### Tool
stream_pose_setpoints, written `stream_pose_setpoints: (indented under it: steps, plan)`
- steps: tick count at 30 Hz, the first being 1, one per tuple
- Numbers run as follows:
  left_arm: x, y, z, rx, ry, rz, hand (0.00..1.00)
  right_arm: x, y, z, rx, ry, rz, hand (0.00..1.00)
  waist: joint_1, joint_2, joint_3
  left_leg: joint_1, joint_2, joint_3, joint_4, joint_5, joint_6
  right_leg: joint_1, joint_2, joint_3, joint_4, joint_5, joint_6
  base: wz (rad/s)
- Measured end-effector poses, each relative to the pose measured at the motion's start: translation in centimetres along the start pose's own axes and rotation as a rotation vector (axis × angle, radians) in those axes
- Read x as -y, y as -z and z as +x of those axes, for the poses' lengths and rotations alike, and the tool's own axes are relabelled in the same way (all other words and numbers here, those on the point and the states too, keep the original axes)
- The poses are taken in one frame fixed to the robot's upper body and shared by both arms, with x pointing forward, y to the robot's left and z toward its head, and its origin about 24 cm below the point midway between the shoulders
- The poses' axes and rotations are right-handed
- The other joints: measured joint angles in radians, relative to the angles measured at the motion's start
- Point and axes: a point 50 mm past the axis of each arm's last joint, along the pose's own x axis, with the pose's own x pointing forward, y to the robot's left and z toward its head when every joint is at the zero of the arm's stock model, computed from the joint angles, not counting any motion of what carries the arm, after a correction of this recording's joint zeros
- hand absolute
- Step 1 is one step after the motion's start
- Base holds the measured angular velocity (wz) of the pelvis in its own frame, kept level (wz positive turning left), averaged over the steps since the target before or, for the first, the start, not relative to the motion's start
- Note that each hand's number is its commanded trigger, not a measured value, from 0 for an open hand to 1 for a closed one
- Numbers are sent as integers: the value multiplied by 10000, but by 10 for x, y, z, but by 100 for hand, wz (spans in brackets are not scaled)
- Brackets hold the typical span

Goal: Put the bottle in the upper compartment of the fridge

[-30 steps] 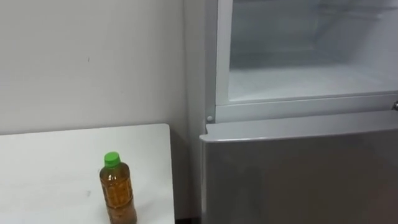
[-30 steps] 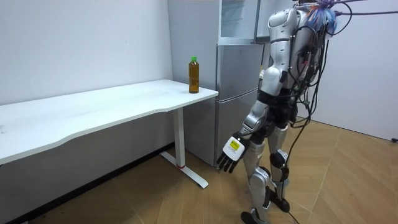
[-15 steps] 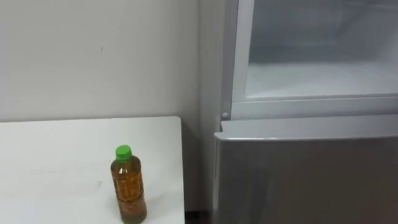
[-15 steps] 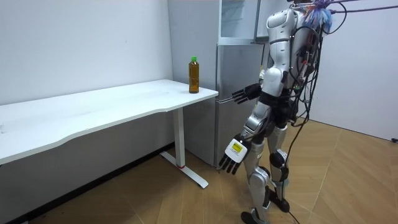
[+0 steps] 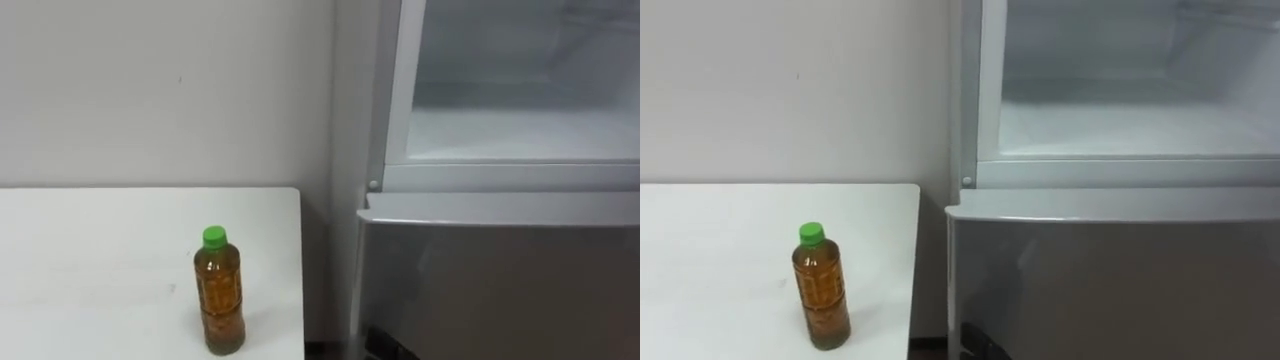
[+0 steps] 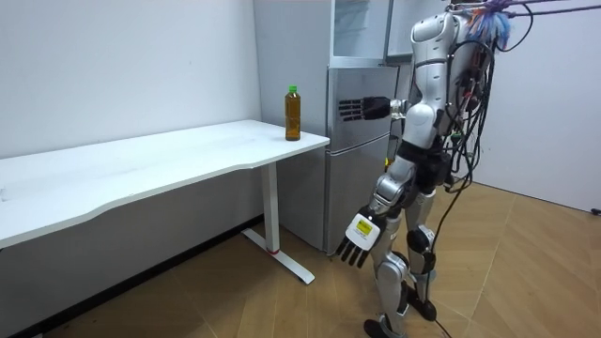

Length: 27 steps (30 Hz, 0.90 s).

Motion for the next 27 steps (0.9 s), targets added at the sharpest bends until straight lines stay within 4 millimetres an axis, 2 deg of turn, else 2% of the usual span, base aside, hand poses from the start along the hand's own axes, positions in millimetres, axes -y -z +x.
stream_pose_setpoints:
  steps: [5,9,16,21,27]
  plan:
    - [-5,-9,1,261,-79,395,0,-3,-10,3,384,-326,-189,0,244,-238,-36,-137,-5,-71,9,1,1,-76,0,-29,1,0,0,4]
    - [-11,-11,1,253,-193,594,0,1,-29,14,1207,-555,-16,0,356,-383,-14,-136,-8,-87,29,2,2,-57,2,-41,-14,1,-2,0]
    - [-9,-16,2,229,-143,1435,0,3,-62,32,2354,-866,-728,0,499,-340,25,-164,-3,-112,112,2,2,-65,2,-39,-31,1,-1,0]
    - [-9,-18,3,184,-190,1440,0,4,-70,38,2627,-581,-828,0,713,-340,27,-173,-1,-118,122,1,2,-61,2,-63,-32,1,-1,1]
    - [-9,-19,4,114,-191,1441,0,4,-73,42,2748,-146,-808,0,775,-340,36,-272,2,-266,181,2,1,-46,-12,-302,-33,1,-1,8]
